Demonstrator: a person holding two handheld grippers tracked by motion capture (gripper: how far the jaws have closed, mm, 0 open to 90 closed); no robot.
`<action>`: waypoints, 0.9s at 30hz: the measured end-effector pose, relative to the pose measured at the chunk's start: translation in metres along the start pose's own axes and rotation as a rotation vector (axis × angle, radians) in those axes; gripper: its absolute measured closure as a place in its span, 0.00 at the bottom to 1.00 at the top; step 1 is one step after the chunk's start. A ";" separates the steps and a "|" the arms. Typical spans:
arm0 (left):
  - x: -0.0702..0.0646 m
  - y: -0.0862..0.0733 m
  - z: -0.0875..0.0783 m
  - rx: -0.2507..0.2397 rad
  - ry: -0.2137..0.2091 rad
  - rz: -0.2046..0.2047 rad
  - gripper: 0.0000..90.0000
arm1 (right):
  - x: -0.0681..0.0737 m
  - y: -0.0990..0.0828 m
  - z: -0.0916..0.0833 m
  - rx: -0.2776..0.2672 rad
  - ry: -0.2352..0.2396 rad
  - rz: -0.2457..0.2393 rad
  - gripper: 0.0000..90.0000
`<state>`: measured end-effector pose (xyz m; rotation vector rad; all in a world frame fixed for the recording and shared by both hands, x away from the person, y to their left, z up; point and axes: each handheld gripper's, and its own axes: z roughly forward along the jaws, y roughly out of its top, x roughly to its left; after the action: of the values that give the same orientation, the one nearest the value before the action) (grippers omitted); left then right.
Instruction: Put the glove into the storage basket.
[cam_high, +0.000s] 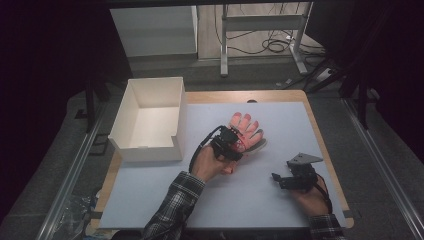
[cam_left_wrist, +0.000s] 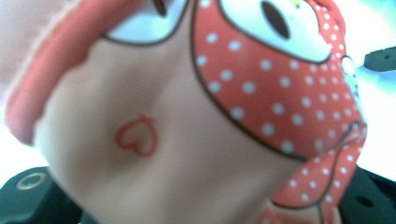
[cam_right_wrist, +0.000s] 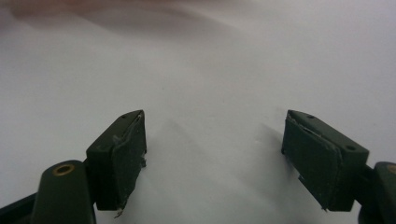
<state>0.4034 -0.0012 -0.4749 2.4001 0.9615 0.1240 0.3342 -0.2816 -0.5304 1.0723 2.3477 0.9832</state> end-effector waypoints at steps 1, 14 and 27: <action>0.001 0.000 -0.003 -0.004 -0.001 -0.008 0.58 | 0.000 0.000 0.000 -0.002 0.000 0.001 0.25; 0.021 0.009 -0.044 -0.012 0.032 -0.066 0.58 | 0.000 0.000 0.000 -0.002 0.001 0.001 0.25; 0.041 0.019 -0.088 -0.022 0.074 -0.104 0.57 | 0.000 0.000 0.000 -0.003 0.002 0.003 0.25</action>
<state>0.4206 0.0549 -0.3950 2.3349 1.1108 0.1854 0.3342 -0.2814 -0.5306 1.0745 2.3468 0.9888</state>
